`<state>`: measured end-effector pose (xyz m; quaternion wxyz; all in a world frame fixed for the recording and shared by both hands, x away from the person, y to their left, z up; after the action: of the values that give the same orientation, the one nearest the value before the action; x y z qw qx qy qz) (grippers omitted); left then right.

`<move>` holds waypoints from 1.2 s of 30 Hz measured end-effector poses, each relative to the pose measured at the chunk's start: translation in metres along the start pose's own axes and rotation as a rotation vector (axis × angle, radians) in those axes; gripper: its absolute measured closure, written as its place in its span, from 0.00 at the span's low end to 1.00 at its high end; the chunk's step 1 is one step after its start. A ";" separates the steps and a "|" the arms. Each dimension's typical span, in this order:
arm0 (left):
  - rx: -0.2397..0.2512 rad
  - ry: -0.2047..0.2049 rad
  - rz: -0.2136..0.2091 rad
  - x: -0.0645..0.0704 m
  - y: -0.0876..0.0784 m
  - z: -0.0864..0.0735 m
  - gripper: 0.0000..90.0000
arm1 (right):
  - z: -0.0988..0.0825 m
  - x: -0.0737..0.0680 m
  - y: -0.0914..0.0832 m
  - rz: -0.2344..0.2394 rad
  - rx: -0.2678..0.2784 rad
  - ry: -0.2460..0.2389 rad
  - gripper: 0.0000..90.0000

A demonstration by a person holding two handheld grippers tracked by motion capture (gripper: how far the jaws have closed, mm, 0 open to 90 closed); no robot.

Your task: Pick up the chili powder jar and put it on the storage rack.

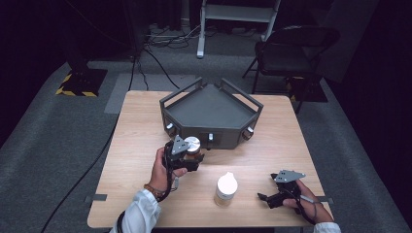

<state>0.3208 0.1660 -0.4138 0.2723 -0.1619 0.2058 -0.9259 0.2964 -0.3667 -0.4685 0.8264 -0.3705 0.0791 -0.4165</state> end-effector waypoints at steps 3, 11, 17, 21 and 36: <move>0.007 0.000 0.005 0.000 -0.001 0.004 0.33 | 0.000 0.000 0.000 0.000 0.000 0.000 0.00; 0.023 0.005 0.022 0.002 -0.008 0.020 0.33 | 0.000 0.000 0.000 0.000 0.000 0.000 0.00; 0.019 0.015 0.033 0.001 -0.011 0.034 0.33 | 0.000 0.000 0.000 0.000 0.000 0.000 0.00; 0.018 0.020 0.043 0.001 -0.012 0.039 0.33 | 0.000 0.000 0.000 0.000 0.000 0.000 0.00; 0.035 0.023 0.054 -0.002 -0.018 0.065 0.33 | 0.000 0.000 0.000 0.000 0.000 0.000 0.00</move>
<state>0.3412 0.1619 -0.3492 0.2975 -0.1408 0.1971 -0.9235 0.2964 -0.3667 -0.4685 0.8265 -0.3705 0.0790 -0.4165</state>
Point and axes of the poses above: each handheld gripper's, and its own axes: y roughly forward along the jaws, z roughly out of its top, x roughly to its right, the point moved 3 cm from there along y, roughly forward along the jaws, and after that the axes turned 14 degrees about -z, right-handed, at the moved point
